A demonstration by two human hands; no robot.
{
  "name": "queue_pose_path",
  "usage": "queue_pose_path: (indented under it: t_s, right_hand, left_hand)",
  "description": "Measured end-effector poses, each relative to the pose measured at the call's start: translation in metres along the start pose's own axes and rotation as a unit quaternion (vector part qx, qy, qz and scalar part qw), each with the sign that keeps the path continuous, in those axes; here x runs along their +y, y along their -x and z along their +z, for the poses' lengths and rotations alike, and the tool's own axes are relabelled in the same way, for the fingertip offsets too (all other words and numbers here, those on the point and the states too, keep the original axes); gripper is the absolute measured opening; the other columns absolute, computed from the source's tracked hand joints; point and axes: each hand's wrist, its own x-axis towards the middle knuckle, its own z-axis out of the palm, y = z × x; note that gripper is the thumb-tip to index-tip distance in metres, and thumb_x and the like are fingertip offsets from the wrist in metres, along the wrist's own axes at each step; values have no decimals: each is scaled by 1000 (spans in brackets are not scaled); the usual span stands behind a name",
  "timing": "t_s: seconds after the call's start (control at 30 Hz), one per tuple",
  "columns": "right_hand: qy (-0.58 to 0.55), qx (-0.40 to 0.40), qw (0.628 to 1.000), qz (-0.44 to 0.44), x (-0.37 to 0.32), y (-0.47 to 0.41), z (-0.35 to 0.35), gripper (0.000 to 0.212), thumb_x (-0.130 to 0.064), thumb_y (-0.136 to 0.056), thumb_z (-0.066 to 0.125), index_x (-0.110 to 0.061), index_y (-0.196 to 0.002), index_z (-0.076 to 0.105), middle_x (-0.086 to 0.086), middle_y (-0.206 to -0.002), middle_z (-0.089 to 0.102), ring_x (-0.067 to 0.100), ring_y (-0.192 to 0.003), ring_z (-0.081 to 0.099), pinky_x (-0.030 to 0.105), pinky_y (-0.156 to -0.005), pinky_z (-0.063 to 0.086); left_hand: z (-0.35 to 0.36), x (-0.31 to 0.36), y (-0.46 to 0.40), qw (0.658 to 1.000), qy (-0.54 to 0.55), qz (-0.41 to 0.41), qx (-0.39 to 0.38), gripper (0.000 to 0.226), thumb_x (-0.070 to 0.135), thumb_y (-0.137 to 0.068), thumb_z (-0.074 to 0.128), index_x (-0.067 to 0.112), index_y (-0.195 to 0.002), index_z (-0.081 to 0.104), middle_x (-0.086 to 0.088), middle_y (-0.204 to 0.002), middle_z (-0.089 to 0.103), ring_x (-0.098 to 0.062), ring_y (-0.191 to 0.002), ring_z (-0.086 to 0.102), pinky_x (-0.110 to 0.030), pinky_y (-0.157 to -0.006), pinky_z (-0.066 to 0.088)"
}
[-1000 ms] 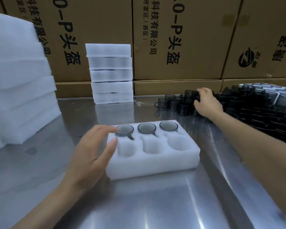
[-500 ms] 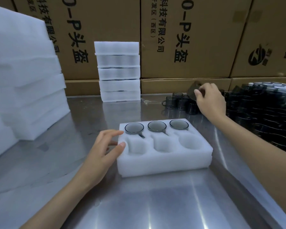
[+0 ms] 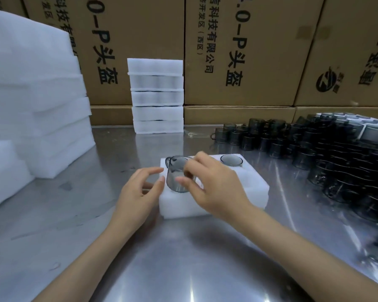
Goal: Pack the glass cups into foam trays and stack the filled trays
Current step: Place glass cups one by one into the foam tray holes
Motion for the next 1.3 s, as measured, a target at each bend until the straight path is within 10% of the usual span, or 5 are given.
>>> queue_pose_path:
  t_s: [0.37,0.6,0.97,1.3]
  right_hand:
    - [59,-105,993,0,1,3,1,31,-46,-96,42,-16,-93,51,-7,-96,44,15,-90,41,31,-61,31]
    - [25,-131,991,33,11,15,-7,53,-48,-97,38,-26,-145,35,-15,-152,30,2,-138,26,21,-108,29]
    - [41,-124,991,16,1,20,7,47,-49,-92,44,-18,-123,60,-1,-142,49,18,-118,54,34,-91,43]
    - [95,-151,984,0,8,26,12,56,-53,-94,41,-16,-134,50,1,-148,41,17,-134,38,34,-107,27]
  left_hand:
    - [-7,12,8,993,-66,100,24,44,-1,-85,40,18,-119,60,9,-111,59,-3,-97,54,-18,-86,42]
    - [-18,33,13,942,-183,280,17,41,16,-83,43,8,-115,67,0,-121,64,-15,-111,59,-30,-98,43]
    - [-15,23,16,955,-171,242,33,29,26,-80,50,12,-78,75,7,-87,72,-9,-81,65,-33,-82,47]
    - [-13,24,22,957,-203,209,-3,32,31,-80,49,16,-88,76,9,-94,72,-8,-87,65,-39,-85,49]
